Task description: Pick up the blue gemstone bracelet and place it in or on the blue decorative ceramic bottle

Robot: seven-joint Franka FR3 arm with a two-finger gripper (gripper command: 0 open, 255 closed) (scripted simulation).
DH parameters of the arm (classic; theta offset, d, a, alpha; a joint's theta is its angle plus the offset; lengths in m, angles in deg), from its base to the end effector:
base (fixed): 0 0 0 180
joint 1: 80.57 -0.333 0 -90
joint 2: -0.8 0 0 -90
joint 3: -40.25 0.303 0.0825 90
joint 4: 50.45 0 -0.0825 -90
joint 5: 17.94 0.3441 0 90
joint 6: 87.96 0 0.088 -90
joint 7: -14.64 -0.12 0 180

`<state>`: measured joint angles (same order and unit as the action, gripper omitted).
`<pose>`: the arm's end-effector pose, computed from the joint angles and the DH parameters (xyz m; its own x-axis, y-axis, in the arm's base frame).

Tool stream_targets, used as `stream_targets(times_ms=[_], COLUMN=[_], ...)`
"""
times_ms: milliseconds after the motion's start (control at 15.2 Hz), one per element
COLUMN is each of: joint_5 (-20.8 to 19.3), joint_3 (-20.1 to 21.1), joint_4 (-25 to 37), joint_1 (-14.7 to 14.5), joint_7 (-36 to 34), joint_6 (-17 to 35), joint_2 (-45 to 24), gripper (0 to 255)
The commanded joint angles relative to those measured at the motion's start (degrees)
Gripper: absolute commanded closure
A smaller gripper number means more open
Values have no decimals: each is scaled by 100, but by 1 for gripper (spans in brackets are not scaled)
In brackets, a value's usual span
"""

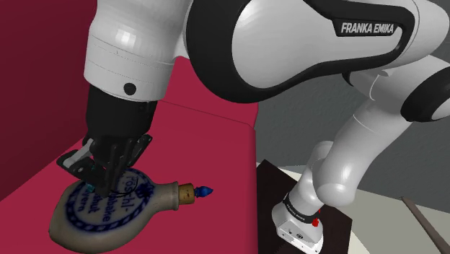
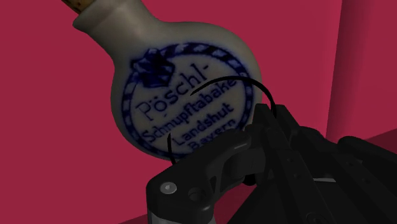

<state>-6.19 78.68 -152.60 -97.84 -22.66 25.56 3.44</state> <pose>0.2856 0.4570 0.5645 0.9652 0.2501 0.0756 0.2613 -0.9254 -0.2743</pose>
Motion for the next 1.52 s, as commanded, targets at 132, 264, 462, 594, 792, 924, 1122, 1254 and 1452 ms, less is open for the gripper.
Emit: stream_targets(times_ms=[132, 264, 462, 594, 792, 924, 1122, 1254, 1452], joint_5=[1, 1, 1, 1, 62, 96, 96, 96, 96], joint_3=[-1, -1, -1, -1, -59, -109, -111, -110, -111], joint_4=[-9, -9, -8, -8, 264, 539, 538, 539, 539], joint_1=[1, 1, 1, 1, 43, 78, 77, 77, 77], joint_7=[4, 4, 4, 4, 42, 60, 60, 60, 60], joint_6=[10, 10, 10, 10, -361, -695, -695, -695, -695], joint_2=[0, 0, 0, 0, 106, 169, 169, 169, 169], gripper=[255, 255, 0, 0, 0, 0, 0, 0, 0])
